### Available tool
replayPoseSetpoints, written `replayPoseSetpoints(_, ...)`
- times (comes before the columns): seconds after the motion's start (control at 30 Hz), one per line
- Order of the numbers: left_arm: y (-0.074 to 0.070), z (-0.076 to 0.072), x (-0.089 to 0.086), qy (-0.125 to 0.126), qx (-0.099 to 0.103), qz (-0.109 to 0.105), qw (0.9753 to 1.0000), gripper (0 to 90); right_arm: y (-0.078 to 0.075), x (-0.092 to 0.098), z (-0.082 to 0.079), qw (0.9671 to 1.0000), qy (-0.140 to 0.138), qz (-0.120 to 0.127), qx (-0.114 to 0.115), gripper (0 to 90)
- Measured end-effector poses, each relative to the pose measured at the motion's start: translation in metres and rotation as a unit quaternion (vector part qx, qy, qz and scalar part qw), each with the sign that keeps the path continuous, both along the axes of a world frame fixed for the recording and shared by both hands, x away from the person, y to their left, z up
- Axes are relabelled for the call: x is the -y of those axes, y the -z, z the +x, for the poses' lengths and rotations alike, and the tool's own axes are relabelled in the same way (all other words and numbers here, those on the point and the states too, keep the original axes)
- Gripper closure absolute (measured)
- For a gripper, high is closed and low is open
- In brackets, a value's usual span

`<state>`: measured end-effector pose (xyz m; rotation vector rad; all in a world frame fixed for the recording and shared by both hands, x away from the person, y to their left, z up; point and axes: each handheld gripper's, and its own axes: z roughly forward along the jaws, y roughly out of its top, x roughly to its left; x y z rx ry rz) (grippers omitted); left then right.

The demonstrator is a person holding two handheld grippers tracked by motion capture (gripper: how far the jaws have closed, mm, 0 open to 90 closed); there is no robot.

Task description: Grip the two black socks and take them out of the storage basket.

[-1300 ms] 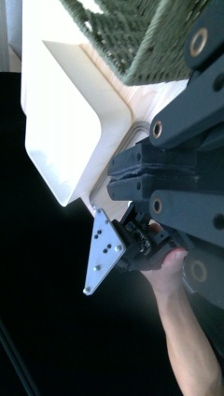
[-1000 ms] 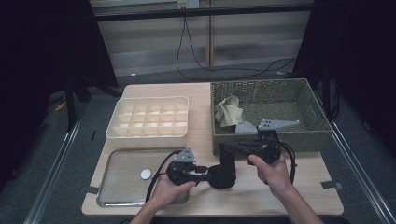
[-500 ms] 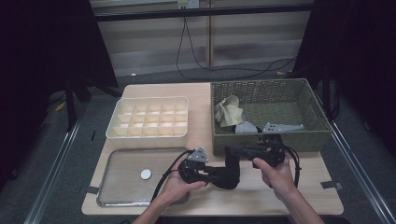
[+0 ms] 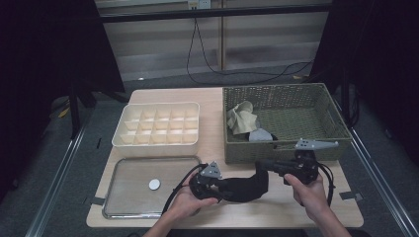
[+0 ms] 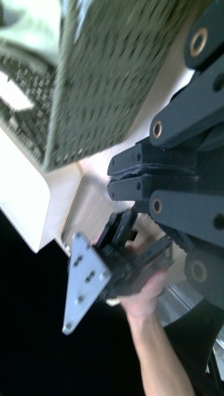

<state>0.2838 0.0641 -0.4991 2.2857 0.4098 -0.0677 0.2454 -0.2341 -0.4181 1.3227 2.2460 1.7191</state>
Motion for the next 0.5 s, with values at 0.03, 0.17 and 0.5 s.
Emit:
replayPoseSetpoints(0.03,0.0,0.0,0.0,0.0,0.002,0.001,1.0,53.2,0.002,0.004,-0.001,1.0,0.005,-0.007,-0.003,87.1)
replayPoseSetpoints(0.17,0.0,0.0,-0.001,-0.001,0.001,0.002,1.0,53.2,0.011,0.015,-0.005,0.9996,0.015,-0.019,-0.012,87.1)
replayPoseSetpoints(0.5,0.0,-0.002,-0.002,-0.01,-0.003,0.002,0.9999,53.2,0.026,0.034,-0.012,0.9982,0.03,-0.04,-0.032,86.9)
